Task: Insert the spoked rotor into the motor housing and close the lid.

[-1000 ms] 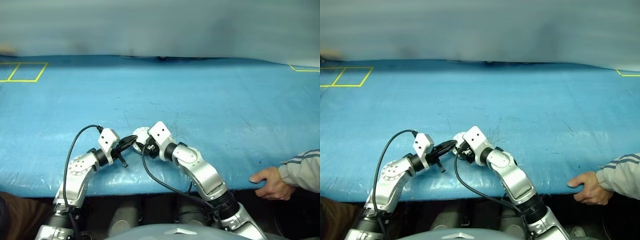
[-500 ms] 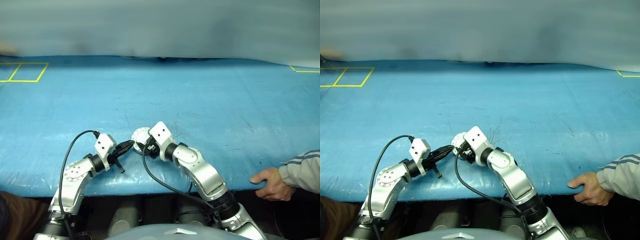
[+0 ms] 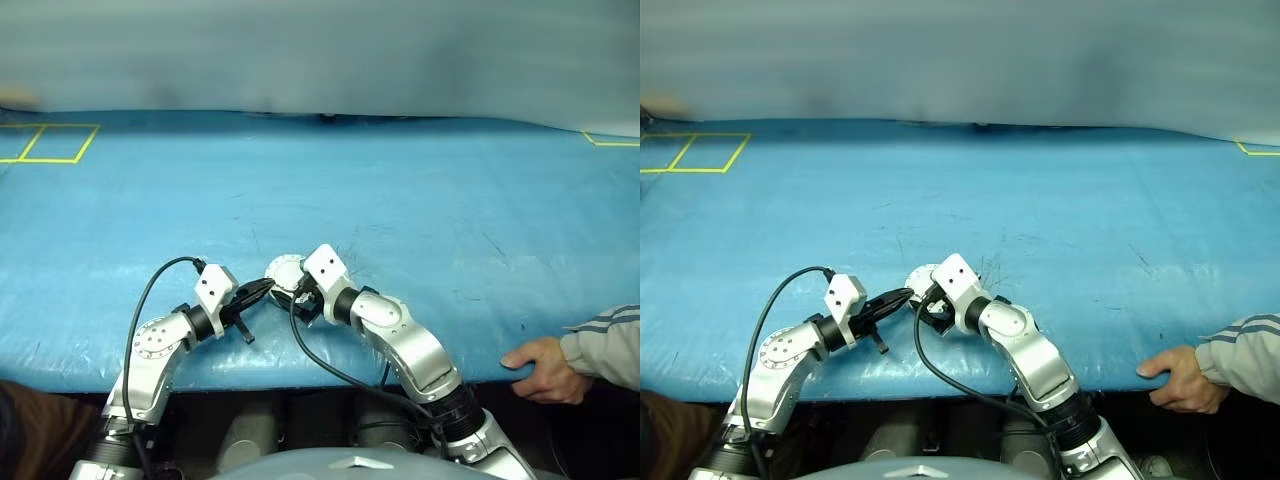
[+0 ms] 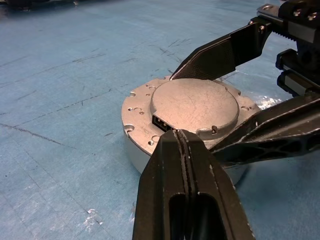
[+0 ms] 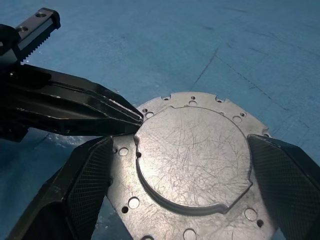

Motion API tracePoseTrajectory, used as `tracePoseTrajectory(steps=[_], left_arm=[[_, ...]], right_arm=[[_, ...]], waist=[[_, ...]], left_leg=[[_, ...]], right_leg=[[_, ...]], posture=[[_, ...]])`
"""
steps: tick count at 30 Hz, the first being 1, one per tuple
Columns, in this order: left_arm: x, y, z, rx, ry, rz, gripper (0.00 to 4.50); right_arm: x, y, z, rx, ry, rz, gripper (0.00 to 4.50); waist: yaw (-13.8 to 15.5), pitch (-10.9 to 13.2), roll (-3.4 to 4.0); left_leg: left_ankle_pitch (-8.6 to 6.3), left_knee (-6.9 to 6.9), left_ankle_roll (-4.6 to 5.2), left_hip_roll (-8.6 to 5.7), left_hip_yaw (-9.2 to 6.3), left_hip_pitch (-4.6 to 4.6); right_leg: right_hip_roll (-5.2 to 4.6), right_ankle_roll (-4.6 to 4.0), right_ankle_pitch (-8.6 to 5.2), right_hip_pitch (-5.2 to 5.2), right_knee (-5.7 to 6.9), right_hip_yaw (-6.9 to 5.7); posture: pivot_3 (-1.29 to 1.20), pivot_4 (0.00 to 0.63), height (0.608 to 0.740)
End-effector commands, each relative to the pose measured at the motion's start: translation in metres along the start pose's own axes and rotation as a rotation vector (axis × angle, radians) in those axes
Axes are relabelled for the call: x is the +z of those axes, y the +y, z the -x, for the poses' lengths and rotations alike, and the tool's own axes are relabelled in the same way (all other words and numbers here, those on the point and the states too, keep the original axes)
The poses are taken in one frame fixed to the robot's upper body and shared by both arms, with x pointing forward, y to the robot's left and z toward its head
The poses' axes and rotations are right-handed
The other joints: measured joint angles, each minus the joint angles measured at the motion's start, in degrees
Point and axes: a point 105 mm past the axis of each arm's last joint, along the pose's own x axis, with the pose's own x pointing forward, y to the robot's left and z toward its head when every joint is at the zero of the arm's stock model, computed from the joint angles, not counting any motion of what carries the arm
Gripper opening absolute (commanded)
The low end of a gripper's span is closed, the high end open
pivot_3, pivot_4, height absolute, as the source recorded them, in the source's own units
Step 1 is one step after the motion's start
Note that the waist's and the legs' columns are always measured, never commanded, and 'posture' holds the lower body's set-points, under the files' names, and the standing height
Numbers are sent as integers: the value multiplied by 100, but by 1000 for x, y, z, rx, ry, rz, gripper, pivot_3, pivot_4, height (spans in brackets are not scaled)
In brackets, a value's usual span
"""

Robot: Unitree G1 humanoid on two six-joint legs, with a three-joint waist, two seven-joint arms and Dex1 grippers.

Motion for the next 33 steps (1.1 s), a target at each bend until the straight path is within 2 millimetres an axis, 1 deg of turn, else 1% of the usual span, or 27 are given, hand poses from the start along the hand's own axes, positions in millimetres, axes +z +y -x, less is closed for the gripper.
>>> tracePoseTrajectory(steps=[1,5,8,11,13,15,17,21,25,29,32,33], left_arm=[[-12,-8,-2,-28,38,23,0],[-13,-7,-1,-27,40,22,0],[-13,-7,-1,-29,41,22,0],[-14,-7,-1,-32,40,21,0],[-14,-7,-2,-33,39,20,0],[-15,-7,-2,-34,39,18,0],[-15,-7,-1,-34,39,18,0],[-16,-7,-1,-34,39,19,0],[-17,-7,0,-34,39,20,0],[-19,-8,0,-33,41,19,0],[-19,-7,0,-33,42,18,0],[-20,-7,0,-34,43,18,0]], right_arm=[[16,-5,10,-8,-78,-75,4487],[27,-15,20,-51,-135,-123,4487],[27,-18,25,-66,-140,-172,4487],[12,-26,30,-88,-101,-369,4487],[5,-26,32,-75,-84,-472,4487],[-5,-26,34,-55,-77,-636,4487],[-11,-27,35,-39,-76,-748,4487],[-15,-25,35,10,-94,-904,4487],[-22,-21,34,42,-78,-990,4487],[-24,-14,32,90,-86,-1064,4487],[-26,-11,29,98,-69,-1069,3910],[-26,-9,29,103,-62,-1068,3638]], waist=[[13,1,1],[24,4,4],[29,4,5],[36,5,6],[42,5,7],[44,6,8],[43,8,12],[43,13,20],[37,13,21],[19,12,22],[13,13,22],[11,13,23]], left_leg=[[0,0,0,0,0,-2],[0,-1,0,0,0,-6],[0,-5,0,0,-1,-6],[0,-9,0,0,-1,-6],[0,-11,0,0,-1,-7],[-1,-13,1,0,-1,-8],[-1,-15,1,1,-1,-7],[-1,-17,1,0,0,-8],[-1,-21,1,0,-1,-8],[-1,-22,1,1,0,-7],[-1,-22,1,1,-1,-7],[-1,-22,1,1,-1,-7]], right_leg=[[0,0,0,-1,-1,0],[0,0,0,-5,-1,0],[-1,0,0,-6,-3,0],[-2,-2,-1,-7,-4,0],[-3,-2,-1,-7,-6,0],[-4,-2,-1,-8,-7,1],[-4,-2,-1,-9,-7,3],[-6,-2,-1,-9,-8,4],[-6,-5,-3,-10,-10,2],[-6,-6,-4,-10,-10,3],[-7,-5,-4,-10,-10,3],[-7,-5,-4,-10,-10,3]], posture=[[0,150,740],[0,150,740],[0,150,740],[0,150,740],[0,150,740],[0,150,740],[0,150,740],[0,150,740],[0,150,740],[0,150,740],[0,150,740],[0,150,740]])
